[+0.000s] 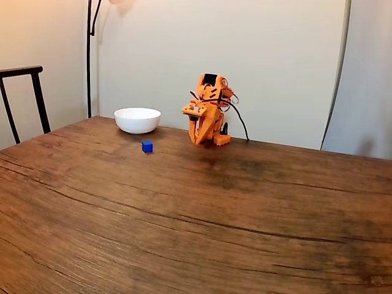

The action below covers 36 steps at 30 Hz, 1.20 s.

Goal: Grasp the cube and drop it in the bowl

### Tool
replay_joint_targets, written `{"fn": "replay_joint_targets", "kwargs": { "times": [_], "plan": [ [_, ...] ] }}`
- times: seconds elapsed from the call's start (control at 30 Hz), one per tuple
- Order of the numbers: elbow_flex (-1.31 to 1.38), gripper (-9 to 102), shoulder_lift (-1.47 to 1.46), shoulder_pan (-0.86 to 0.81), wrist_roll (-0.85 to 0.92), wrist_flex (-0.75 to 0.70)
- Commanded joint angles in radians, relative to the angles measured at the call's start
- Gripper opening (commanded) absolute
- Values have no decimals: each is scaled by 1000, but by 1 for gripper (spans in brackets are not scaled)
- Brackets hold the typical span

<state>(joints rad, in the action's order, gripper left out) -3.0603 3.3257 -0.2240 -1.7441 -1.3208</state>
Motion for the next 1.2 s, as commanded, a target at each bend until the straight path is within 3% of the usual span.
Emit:
{"fn": "replay_joint_targets", "kwargs": {
  "times": [0.0,0.57,1.17],
  "plan": [
    [-51,0,-5,9,5,-23],
    [63,0,-3,15,8,-6],
    [110,0,-3,-420,25,-8]
  ]
}}
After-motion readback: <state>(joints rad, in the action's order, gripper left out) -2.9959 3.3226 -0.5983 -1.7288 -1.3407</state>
